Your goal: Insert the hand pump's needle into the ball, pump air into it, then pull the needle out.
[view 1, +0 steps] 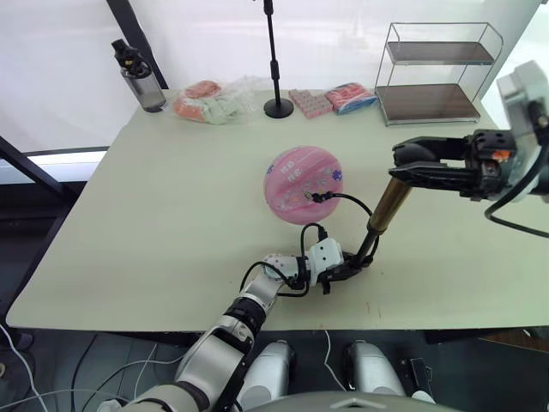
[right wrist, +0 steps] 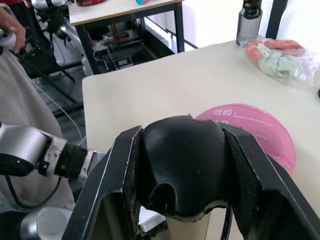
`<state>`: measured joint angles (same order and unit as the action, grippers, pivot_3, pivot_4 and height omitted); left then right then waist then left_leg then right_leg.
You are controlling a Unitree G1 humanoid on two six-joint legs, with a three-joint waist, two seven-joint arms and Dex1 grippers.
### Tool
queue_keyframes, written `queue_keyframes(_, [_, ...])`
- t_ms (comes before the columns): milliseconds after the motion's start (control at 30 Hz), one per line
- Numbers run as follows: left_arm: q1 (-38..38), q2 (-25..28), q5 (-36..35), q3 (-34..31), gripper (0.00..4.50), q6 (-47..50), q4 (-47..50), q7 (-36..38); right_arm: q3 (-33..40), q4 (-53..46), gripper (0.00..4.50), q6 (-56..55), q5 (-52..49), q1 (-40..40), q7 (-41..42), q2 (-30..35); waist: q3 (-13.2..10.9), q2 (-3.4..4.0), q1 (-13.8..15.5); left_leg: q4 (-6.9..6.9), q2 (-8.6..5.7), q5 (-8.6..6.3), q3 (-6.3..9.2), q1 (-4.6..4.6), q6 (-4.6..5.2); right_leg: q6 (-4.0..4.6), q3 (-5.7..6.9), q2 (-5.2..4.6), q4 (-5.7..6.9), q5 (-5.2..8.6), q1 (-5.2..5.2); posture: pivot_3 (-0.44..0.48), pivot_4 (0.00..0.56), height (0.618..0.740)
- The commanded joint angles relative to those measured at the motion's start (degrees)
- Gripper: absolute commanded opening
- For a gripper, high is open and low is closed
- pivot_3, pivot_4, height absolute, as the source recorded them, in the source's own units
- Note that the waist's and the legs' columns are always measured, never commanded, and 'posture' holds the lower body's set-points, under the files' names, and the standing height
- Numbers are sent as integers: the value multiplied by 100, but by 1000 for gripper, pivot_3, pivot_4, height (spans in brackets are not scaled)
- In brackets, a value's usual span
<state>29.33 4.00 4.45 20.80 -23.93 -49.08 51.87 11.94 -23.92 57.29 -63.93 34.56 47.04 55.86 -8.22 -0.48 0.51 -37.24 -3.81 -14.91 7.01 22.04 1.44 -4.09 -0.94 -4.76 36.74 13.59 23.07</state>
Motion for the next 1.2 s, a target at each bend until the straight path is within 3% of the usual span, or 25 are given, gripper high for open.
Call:
queue_keyframes(33, [-205,124,197,68,1067,187,-345,-29,-297,-208,1688,-516,646,-458,39,-223,2,-1,-2,0,0,0,-2,-2,0,0,-2,0,1,0,-1,0,150,740])
queue_keyframes(367, [-231,129,208,71,1067,192,-316,-49,-1453,60,1688,-2026,2388,-1778,229,-894,31,13,-74,3,3,0,0,-37,0,-20,0,6,-2,12,-39,0,150,740])
queue_keyframes(667, [-255,134,227,67,1067,205,-291,-63,-2202,1179,1688,-3437,3812,-2343,201,-1511,89,16,-143,5,3,0,2,-53,-1,-25,-2,11,-2,15,-53,0,150,740])
queue_keyframes(900, [-252,141,236,63,1067,180,-315,-54,-2022,1042,1688,-3349,3634,-2228,175,-1614,97,-3,-147,43,10,-2,3,-138,-2,-33,-4,14,-28,23,-130,0,150,740])
queue_keyframes(1200, [-279,137,221,61,1067,193,-291,-27,-1029,189,1688,-2137,2428,-1526,270,-1203,53,-2,-112,44,8,-2,14,-120,-2,-33,4,12,-45,22,-126,0,150,740])
